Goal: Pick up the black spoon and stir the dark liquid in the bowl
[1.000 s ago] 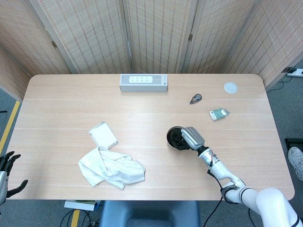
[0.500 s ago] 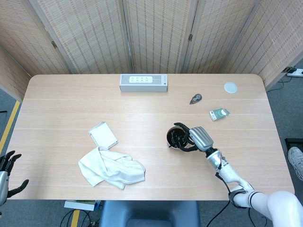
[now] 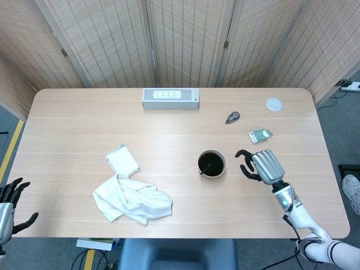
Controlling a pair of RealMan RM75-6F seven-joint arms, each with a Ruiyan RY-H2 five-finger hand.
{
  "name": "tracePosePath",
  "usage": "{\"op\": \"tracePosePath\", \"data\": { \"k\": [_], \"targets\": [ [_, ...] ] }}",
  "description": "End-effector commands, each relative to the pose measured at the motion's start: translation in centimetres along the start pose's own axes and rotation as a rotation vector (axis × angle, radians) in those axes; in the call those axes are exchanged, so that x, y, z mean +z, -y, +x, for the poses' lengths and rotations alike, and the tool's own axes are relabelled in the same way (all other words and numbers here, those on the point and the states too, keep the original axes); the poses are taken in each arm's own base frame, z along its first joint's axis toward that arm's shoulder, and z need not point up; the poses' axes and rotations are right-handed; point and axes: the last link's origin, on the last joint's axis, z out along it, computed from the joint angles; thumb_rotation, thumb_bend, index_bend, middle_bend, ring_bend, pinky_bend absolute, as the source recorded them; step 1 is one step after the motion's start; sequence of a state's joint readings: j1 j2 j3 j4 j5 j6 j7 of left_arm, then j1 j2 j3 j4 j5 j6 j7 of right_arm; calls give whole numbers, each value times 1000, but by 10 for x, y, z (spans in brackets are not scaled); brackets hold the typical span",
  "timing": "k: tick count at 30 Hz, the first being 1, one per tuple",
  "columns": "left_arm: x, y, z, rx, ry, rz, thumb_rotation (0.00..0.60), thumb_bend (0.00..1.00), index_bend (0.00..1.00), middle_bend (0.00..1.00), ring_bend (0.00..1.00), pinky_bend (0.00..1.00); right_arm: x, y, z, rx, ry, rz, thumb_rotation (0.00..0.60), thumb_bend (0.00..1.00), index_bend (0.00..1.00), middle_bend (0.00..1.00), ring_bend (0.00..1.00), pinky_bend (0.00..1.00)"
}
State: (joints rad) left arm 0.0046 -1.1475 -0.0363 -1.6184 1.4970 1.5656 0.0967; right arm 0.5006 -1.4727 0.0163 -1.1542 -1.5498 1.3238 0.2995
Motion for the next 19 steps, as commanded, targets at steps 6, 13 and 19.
{"op": "tracePosePath", "data": {
  "k": [6, 13, 19],
  "targets": [
    [5, -16, 0, -20, -13, -57, 600, 239, 205, 142, 162, 185, -86, -17, 50, -232, -48, -203, 600, 151, 451, 476, 577, 646],
    [10, -30, -1, -36, -17, -88, 600, 238, 205, 142, 162, 185, -135, -16, 63, -221, -72, -315, 600, 63, 243, 204, 250, 362],
    [15, -39, -3, -29, -12, -111, 600, 239, 204, 141, 162, 185, -161, -10, 66, -181, -49, -352, 600, 59, 92, 117, 103, 177]
  ]
}}
